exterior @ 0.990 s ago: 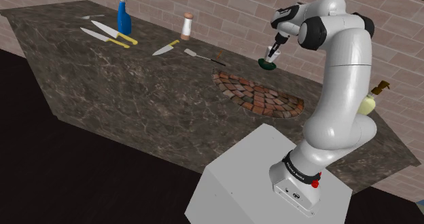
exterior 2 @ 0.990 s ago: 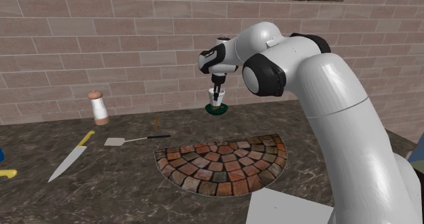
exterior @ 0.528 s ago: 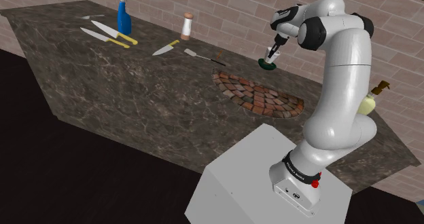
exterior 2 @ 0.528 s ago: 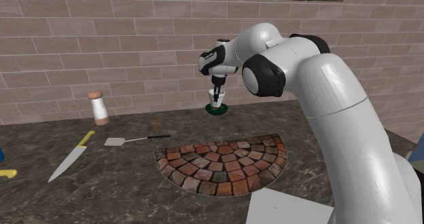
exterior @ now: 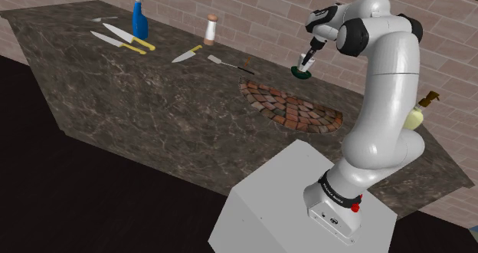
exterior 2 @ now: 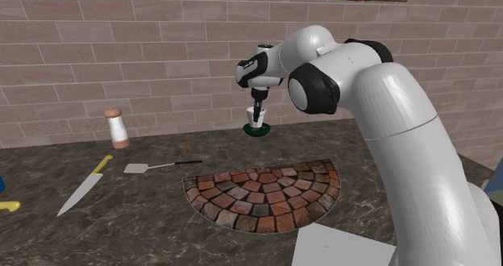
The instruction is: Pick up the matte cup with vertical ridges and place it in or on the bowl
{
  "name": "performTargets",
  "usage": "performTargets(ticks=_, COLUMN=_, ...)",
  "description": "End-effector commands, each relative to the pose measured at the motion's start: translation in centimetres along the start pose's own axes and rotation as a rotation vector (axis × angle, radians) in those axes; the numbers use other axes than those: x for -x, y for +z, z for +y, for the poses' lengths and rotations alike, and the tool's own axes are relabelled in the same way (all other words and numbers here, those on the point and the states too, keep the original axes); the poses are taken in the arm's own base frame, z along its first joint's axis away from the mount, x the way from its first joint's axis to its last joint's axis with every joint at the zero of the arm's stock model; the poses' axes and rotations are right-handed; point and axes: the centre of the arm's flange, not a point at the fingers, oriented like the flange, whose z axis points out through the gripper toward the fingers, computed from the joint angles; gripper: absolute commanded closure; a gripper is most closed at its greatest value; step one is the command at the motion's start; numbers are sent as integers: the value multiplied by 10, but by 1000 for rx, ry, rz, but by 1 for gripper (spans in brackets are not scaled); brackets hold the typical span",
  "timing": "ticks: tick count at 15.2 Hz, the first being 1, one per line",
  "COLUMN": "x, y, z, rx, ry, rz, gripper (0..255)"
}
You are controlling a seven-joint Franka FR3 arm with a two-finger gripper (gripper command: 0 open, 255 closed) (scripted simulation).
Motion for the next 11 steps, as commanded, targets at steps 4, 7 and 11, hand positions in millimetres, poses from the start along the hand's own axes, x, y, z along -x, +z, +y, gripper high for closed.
performTargets(ticks=4, x=0, y=-43, z=-1, rx=0, ry=0, rz=0, gripper=0)
performTargets(ticks=7, x=0, y=-43, z=-1, rx=0, ry=0, rz=0, gripper=0)
performTargets(ticks=11, x=0, y=-43, z=-1, rx=0, ry=0, rz=0, gripper=0)
